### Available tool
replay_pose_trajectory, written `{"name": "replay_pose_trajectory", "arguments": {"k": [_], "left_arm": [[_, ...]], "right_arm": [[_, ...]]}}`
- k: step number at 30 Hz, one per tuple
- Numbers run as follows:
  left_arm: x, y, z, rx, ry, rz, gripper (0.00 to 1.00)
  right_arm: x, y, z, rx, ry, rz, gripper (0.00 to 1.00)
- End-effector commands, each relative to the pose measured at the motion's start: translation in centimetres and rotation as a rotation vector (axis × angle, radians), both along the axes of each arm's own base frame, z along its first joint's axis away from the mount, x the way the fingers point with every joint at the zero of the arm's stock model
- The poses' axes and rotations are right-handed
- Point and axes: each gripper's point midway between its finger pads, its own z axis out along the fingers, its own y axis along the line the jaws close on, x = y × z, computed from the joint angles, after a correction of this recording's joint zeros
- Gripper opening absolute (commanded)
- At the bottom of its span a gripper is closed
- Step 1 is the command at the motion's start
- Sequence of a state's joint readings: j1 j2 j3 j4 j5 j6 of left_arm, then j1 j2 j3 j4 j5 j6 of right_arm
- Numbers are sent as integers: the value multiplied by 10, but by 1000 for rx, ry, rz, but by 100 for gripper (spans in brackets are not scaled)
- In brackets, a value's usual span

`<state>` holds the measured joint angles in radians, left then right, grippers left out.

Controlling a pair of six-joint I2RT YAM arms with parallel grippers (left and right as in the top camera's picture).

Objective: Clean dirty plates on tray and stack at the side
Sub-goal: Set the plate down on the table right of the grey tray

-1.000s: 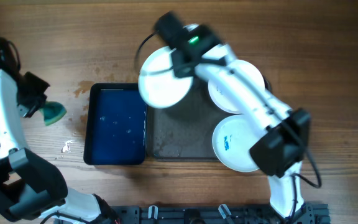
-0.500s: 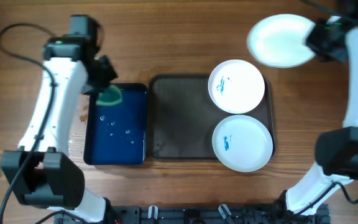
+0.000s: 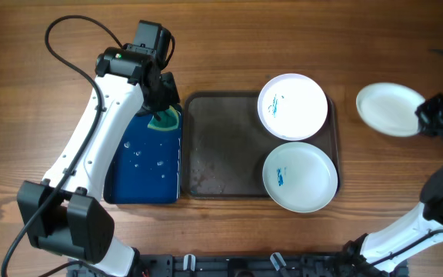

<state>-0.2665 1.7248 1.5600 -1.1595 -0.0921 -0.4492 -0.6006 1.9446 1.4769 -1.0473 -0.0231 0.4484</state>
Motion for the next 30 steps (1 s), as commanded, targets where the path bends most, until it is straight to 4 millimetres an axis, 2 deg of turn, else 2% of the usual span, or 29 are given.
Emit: {"name": "replay_pose_trajectory", "arguments": {"k": [1, 3, 4, 5, 6, 9, 11, 14, 16, 17, 20, 21, 22, 25, 27, 30], "left_arm": [[4, 3, 7, 19, -24, -11, 4], [4, 3, 7, 21, -23, -14, 4], [4, 3, 7, 21, -22, -16, 4], [3, 3, 7, 22, -20, -18, 4], [3, 3, 7, 22, -20, -18, 4], [3, 3, 6, 23, -17, -18, 4], [3, 3, 6, 24, -17, -21, 4], [3, 3, 7, 23, -19, -21, 4], [4, 3, 7, 22, -25, -21, 4], [5, 3, 7, 22, -26, -21, 4], [5, 3, 7, 22, -25, -21, 4], [5, 3, 7, 22, -25, -21, 4], [5, 3, 7, 22, -25, -21, 4], [5, 3, 7, 22, -25, -21, 4], [5, 3, 7, 22, -24, -21, 4], [4, 3, 7, 22, -22, -21, 4]], "right_arm": [[-8, 10, -18, 68, -17, -22, 4], [-11, 11, -22, 71, -9, -16, 7], [-11, 11, -22, 72, -8, -16, 20], [-12, 12, -22, 74, -7, -16, 37], [-12, 12, -22, 78, -7, -16, 44], [-11, 13, -21, 82, -8, -12, 45], [-4, 17, -14, 109, -40, 42, 46], [11, 25, 6, 146, -100, 110, 45], [28, 36, 30, 157, -163, 206, 44], [41, 48, 51, 157, -216, 293, 44], [62, 83, 87, 126, -286, 462, 45], [67, 100, 96, 125, -305, 532, 48], [70, 119, 100, 126, -311, 595, 54], [71, 169, 95, 160, -275, 732, 65], [70, 198, 81, 189, -238, 792, 65], [71, 223, 56, 219, -196, 824, 62]]}}
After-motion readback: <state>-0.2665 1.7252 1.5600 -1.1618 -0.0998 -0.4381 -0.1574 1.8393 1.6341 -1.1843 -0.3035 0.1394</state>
